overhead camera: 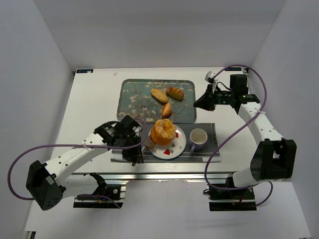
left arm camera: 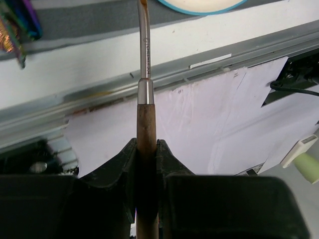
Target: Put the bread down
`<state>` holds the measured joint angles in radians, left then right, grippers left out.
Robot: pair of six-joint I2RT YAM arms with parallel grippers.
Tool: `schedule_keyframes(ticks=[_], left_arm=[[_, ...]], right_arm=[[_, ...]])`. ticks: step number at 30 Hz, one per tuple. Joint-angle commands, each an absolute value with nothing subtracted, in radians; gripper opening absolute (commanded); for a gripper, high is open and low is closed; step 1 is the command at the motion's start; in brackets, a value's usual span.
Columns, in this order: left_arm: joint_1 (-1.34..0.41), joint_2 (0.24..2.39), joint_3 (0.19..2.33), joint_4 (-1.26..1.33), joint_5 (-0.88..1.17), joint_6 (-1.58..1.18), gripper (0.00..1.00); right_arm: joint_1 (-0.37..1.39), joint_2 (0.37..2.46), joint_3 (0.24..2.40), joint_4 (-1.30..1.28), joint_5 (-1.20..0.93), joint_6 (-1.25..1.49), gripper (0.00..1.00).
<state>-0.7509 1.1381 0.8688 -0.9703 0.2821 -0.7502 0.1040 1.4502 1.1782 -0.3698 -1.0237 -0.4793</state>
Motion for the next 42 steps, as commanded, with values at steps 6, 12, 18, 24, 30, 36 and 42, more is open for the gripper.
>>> schedule_keyframes(ticks=[6,12,18,24,30,36,42], left_arm=[[-0.761,1.155,1.006,-1.261,0.302,-0.744,0.0],[-0.761,1.075,0.983,-1.379,0.334,-0.778,0.0],[-0.761,0.907,1.003,-1.413,0.247,-0.983,0.0],[-0.762,0.769,1.1,-1.31,0.019,-1.195,0.0],[-0.726,0.96,1.101,-1.099,-0.236,-1.071,0.0],[-0.133,1.095,1.029,-0.738,0.121,-0.666,0.0],[0.195,1.298,0.971,-0.572,0.406,-0.365,0.0]], right_arm=[[0.097,1.424,1.183,-0.359,-1.052,-0.483,0.18],[0.097,1.425,1.183,-0.35,-1.057,-0.479,0.18],[0.097,1.424,1.18,-0.35,-1.06,-0.477,0.18],[0.095,1.425,1.17,-0.348,-1.069,-0.476,0.18],[0.097,1.433,1.187,-0.353,-1.081,-0.463,0.18],[0.097,1.425,1.201,-0.391,-1.095,-0.495,0.18],[0.095,1.425,1.204,-0.393,-1.106,-0.491,0.18]])
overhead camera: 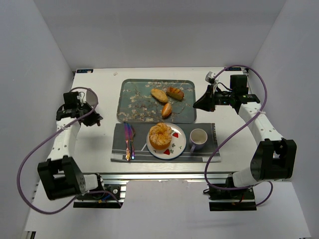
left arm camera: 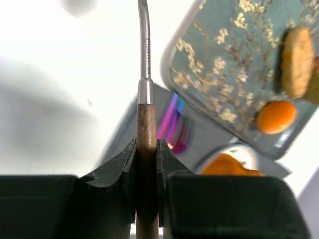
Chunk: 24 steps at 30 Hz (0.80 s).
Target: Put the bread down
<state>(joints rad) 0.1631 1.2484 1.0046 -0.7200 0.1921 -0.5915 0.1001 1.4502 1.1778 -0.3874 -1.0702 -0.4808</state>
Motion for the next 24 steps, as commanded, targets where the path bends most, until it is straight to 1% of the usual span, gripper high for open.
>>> schedule_keyframes(ticks=[1,5,11,13,14,15,17,18,21,22,24], left_arm=[[0.213,1.319,0.951,-0.569,0.413,-0.321,0.0],[0.259,1.411,0.902,-0.513,0.529,-0.253,0.0],[0.319,1.508,0.896,-0.505,0.591,-0.175,0.01],[0.339,1.525,0.902,-0.517,0.588,-0.17,0.1],[0.344,1.526,0.903,-0.525,0.586,-0.167,0.17],[0.348,1.526,0.904,-0.529,0.584,-0.166,0.31],[0.354,1.519,0.904,-0.544,0.554,-0.161,0.44],[0.356,1.514,0.9,-0.548,0.536,-0.163,0.53],[0.356,1.493,0.891,-0.558,0.52,-0.167,0.6],[0.354,1.483,0.89,-0.561,0.517,-0.17,0.67],[0.356,1.444,0.887,-0.58,0.491,-0.179,0.7]], right_arm=[[0.097,1.425,1.206,-0.393,-1.106,-0.489,0.18],[0.095,1.428,1.209,-0.399,-1.108,-0.494,0.2],[0.095,1.43,1.212,-0.433,-1.108,-0.514,0.22],[0.095,1.428,1.21,-0.439,-1.103,-0.521,0.23],[0.097,1.427,1.21,-0.446,-1.101,-0.526,0.24],[0.097,1.427,1.209,-0.448,-1.098,-0.528,0.24],[0.095,1.425,1.204,-0.448,-1.098,-0.528,0.28],[0.097,1.424,1.206,-0.451,-1.095,-0.528,0.31],[0.095,1.422,1.206,-0.454,-1.085,-0.529,0.34],[0.095,1.424,1.209,-0.457,-1.08,-0.532,0.37],[0.095,1.425,1.222,-0.466,-1.059,-0.543,0.4]])
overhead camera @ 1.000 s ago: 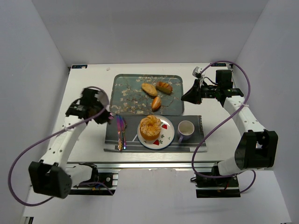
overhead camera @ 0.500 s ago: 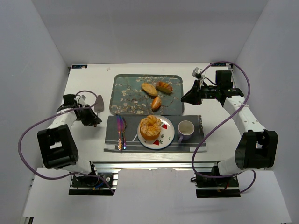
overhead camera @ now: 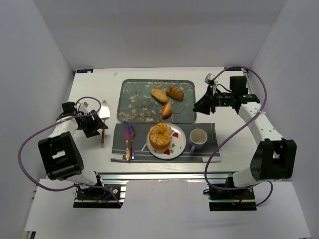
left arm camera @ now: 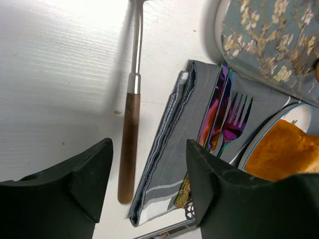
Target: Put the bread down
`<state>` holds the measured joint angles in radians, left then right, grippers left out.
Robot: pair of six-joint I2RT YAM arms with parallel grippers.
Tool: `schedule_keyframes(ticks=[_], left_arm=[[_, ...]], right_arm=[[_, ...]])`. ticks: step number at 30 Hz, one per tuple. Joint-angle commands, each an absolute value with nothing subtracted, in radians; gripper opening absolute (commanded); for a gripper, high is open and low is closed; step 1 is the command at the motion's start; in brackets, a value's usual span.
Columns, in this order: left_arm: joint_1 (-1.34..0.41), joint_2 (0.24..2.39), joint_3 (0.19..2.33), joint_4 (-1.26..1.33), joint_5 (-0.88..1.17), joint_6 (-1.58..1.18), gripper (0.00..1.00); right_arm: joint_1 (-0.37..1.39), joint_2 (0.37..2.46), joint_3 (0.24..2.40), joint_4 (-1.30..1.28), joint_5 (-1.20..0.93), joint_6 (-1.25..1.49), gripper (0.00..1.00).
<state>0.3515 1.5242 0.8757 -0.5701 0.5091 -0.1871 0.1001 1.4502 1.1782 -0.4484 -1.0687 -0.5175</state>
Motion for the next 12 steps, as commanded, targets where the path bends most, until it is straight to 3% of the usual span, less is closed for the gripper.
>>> schedule_keyframes(ticks=[1,3,4,5,8,12], left_arm=[[0.356,1.424,0.89,-0.594,0.476,-0.198,0.71],[0.356,1.334,0.9,-0.643,0.366,-0.233,0.73],[0.354,1.3,0.92,-0.659,0.318,-0.256,0.79],[0.356,1.266,0.934,-0.688,0.272,-0.303,0.84],[0.354,1.22,0.992,-0.73,0.172,-0.4,0.85],[0.356,1.123,0.974,-0.603,0.262,-0.508,0.85]], right_arm=[[0.095,1.425,1.229,-0.48,-1.046,-0.543,0.43],[0.095,1.427,1.238,-0.48,-0.996,-0.493,0.53],[0.097,1.425,1.241,-0.447,-0.964,-0.451,0.89],[0.097,1.422,1.243,-0.422,-0.928,-0.399,0.9],[0.095,1.413,1.252,-0.358,-0.746,-0.241,0.89],[0.095,1.423,1.282,-0.327,-0.667,-0.219,0.9]])
